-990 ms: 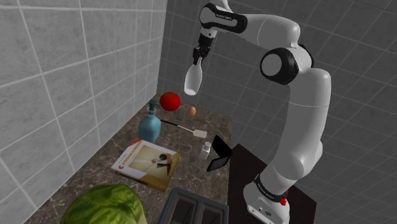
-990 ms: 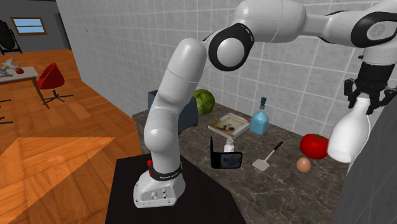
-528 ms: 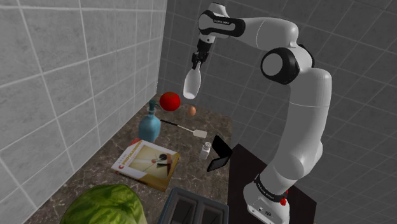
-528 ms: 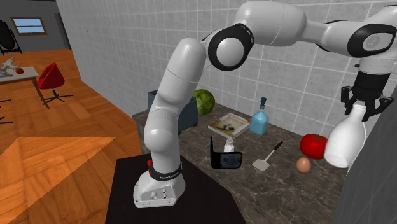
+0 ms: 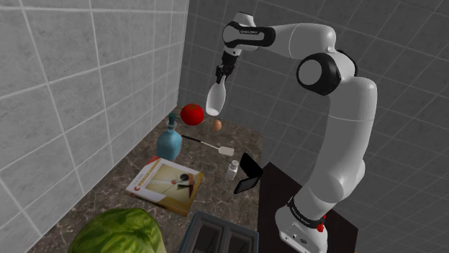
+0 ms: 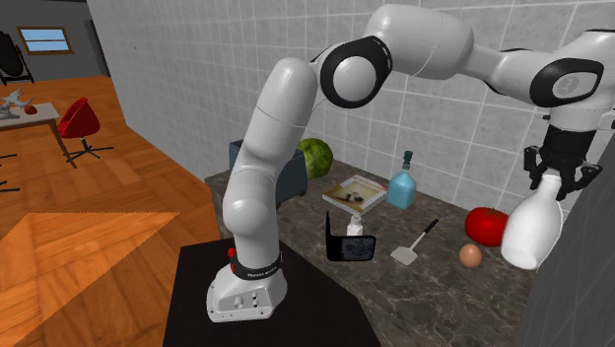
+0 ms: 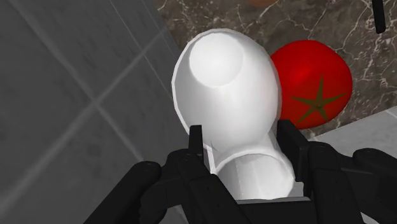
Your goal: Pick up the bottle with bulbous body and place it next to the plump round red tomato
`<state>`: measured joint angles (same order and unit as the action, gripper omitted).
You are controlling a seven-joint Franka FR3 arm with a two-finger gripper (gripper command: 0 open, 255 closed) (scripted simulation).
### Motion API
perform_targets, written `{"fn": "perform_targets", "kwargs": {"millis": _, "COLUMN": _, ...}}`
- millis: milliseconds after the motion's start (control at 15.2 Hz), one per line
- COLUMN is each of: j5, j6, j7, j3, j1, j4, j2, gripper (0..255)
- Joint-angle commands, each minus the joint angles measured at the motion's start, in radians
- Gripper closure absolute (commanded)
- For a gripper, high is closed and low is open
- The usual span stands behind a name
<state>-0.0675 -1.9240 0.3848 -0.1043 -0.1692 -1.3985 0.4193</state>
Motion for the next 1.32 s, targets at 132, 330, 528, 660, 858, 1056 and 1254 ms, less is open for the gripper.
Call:
{"fn": "perform_targets", "kwargs": {"millis": 132, "j5": 0.002, "j6": -0.011, "j7": 0.012, "j3": 0.000, "j1": -0.009, "j4": -0.008, "j2": 0.059, "gripper": 255}}
{"fn": "perform_targets", "kwargs": {"millis": 330, "j5": 0.003, "j6": -0.003, "j7": 0.017, "j3": 0.000, "j1": -0.013, "j4": -0.011, "j2": 0.048, "gripper": 0}}
{"fn": "perform_targets", "kwargs": {"millis": 528, "j5": 0.000, "j6": 0.002, "j7": 0.029, "j3": -0.003, "j1": -0.023, "j4": -0.002, "j2": 0.053, "gripper": 0}}
{"fn": "perform_targets", "kwargs": {"millis": 660, "j5": 0.004, "j6": -0.011, "j7": 0.011, "j3": 0.003, "j1": -0.011, "j4": -0.008, "j2": 0.058, "gripper": 0}}
{"fn": "perform_targets", "kwargs": {"millis": 858, "j5": 0.008, "j6": 0.080, "j7": 0.008, "j3": 0.005, "j1": -0.015, "j4": 0.067, "j2": 0.042, "gripper": 0}}
{"fn": "perform_targets", "kwargs": {"millis": 1056, "j5": 0.008, "j6": 0.106, "j7": 0.007, "j3": 0.005, "j1": -0.016, "j4": 0.090, "j2": 0.040, "gripper": 0}}
{"fn": "perform_targets", "kwargs": {"millis": 1254, "j5": 0.008, "j6": 0.106, "j7": 0.007, "j3": 0.005, "j1": -0.016, "j4": 0.090, "j2": 0.040, "gripper": 0}}
